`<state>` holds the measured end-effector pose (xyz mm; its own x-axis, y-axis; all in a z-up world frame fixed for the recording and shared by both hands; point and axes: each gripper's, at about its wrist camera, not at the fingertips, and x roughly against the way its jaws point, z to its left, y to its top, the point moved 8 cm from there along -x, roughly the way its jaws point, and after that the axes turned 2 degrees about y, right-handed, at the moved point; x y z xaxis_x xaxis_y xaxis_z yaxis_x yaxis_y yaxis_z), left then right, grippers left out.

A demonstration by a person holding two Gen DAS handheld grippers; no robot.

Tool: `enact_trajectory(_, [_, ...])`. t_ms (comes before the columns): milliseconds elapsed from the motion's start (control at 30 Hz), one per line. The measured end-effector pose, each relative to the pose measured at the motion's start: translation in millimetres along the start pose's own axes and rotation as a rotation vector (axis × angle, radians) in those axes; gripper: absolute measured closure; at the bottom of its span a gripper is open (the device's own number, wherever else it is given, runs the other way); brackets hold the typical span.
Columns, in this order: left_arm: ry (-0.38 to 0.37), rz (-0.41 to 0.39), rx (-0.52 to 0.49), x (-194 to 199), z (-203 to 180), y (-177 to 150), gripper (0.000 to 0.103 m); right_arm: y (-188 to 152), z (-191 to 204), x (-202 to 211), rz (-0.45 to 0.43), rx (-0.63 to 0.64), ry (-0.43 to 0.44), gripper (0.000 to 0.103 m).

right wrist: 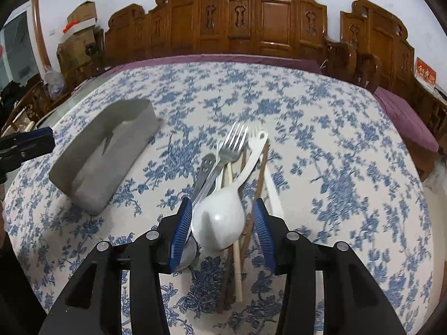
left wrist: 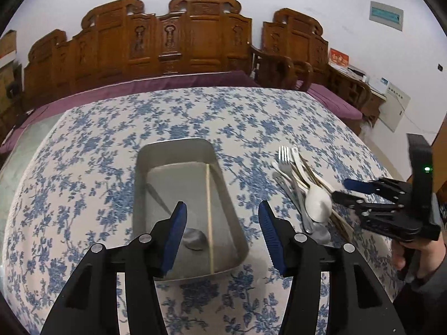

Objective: Organize utensils
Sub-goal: 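Grasp the white plastic spoon from the utensil pile with the right gripper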

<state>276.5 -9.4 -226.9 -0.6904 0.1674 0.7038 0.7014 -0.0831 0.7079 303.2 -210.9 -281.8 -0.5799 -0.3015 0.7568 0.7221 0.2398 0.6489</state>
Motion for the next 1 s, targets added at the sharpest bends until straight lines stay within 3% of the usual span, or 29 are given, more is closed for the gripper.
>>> enact_trajectory(167, [-0.013,0.009,-0.017,-4,-13,-6,0.052,-2,20,-22,0.030,0.068,-0.025,0.055])
enact_trajectory(400, [-0.019,0.025,-0.050,-10,-30,-14,0.052,-12,23,-43,0.072,0.144,-0.106,0.044])
enact_trajectory(700, [-0.022,0.031,-0.068,-12,-39,-19,0.052,-13,7,-41,0.069,0.100,-0.141,0.045])
enact_trajectory(1000, [-0.029,0.036,-0.081,-14,-43,-21,0.052,-9,-25,-23,0.025,-0.037,-0.126,0.045])
